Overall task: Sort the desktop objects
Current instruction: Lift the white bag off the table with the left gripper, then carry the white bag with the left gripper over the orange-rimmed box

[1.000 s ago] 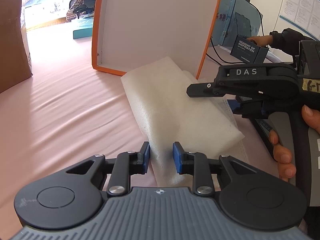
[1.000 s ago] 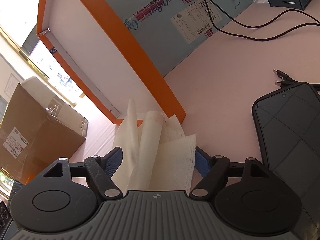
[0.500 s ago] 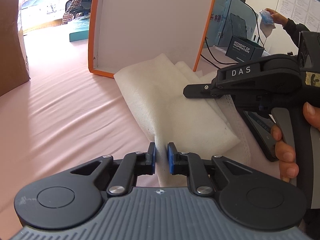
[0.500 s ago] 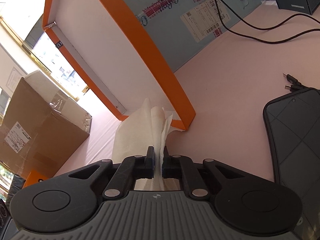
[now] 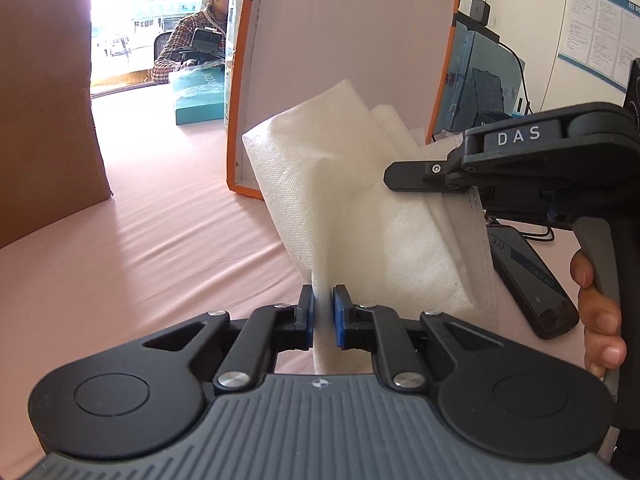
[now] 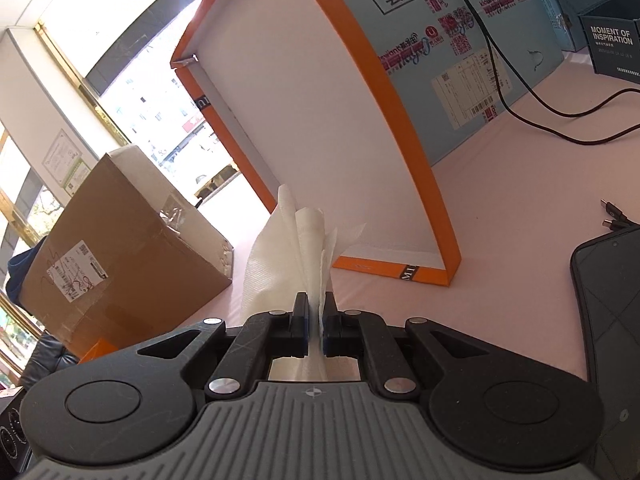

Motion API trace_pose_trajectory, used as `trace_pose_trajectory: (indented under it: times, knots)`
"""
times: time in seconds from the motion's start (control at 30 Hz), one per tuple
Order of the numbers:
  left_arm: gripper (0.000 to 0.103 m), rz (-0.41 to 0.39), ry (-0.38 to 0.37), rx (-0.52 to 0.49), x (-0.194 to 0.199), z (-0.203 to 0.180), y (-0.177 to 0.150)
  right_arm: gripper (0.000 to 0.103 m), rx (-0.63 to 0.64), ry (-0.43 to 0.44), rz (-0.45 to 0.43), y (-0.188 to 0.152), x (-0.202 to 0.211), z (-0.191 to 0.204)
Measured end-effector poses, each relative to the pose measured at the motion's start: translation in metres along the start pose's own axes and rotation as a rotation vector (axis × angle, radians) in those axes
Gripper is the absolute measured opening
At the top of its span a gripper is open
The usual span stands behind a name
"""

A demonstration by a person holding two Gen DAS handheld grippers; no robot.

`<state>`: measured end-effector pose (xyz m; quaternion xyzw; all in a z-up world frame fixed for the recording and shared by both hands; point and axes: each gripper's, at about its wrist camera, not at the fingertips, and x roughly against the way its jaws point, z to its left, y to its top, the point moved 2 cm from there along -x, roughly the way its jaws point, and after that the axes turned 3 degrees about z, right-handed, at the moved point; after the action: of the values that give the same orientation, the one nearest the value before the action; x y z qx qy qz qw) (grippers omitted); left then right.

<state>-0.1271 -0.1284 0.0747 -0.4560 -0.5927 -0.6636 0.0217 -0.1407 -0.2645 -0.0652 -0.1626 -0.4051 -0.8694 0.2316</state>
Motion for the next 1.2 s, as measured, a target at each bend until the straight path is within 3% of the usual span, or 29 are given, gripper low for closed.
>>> trace_pose_trajectory:
  times: [0.23, 0.53, 1.2]
  knots:
    - [0.008, -0.090, 0.061, 0.000, 0.043, 0.031, 0.011, 0.005, 0.075, 0.057, -0.031, 0.003, 0.006, 0.046]
    - [0.008, -0.176, 0.173, 0.049, 0.102, 0.087, 0.016, 0.005, 0.164, 0.215, -0.048, -0.004, -0.001, 0.121]
    - [0.008, -0.278, 0.422, 0.179, 0.210, 0.210, -0.012, 0.005, 0.329, 0.480, 0.067, -0.036, -0.054, 0.282]
